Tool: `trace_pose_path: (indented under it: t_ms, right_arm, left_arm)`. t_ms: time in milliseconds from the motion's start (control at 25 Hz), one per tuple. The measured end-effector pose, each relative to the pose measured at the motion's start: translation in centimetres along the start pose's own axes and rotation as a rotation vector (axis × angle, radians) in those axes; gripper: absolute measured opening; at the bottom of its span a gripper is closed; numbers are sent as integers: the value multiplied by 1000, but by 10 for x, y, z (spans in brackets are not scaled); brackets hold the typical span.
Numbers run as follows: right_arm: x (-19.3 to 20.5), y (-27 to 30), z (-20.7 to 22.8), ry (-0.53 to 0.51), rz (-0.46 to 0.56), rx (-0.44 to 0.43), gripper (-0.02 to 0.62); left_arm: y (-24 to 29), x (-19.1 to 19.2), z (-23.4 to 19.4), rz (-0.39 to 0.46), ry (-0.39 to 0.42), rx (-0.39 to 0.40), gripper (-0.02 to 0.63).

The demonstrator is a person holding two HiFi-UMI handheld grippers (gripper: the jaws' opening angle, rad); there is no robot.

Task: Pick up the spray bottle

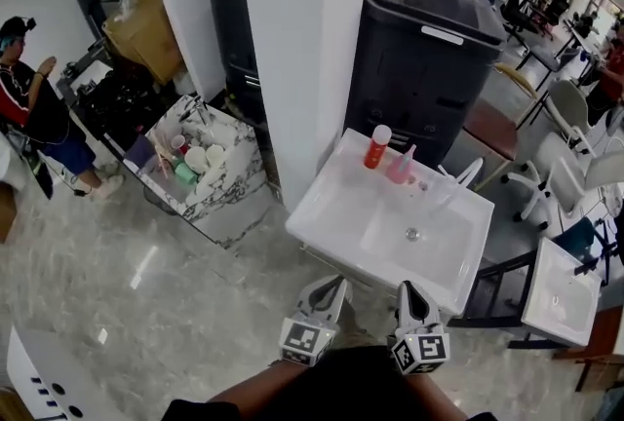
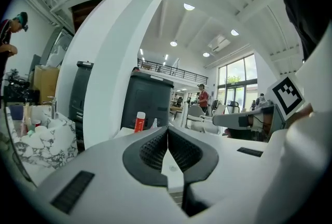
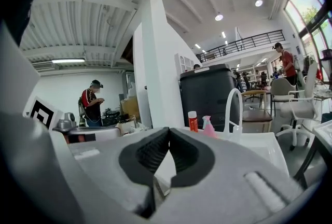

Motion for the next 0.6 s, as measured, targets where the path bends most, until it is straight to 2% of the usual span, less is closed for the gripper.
trace_pose_path:
  t_ms: [360,600]
  right_arm:
    - [-25,102,96,27,6,103,-2]
    - [-31,158,145,30,-2,110,-2]
  left_arm:
    - [141,-15,-37,-73,10,68,18]
    - [230,-22,-53,-114,15,104,17]
Point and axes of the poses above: the fingertips, and each gripper's own axes: y forward along the fingers, z to its right, x out of its underside, the point moved 1 cm from there along -y, backward along the fingers, and after that the axes turned 5 degrees about -y, right-handed, at the moved point
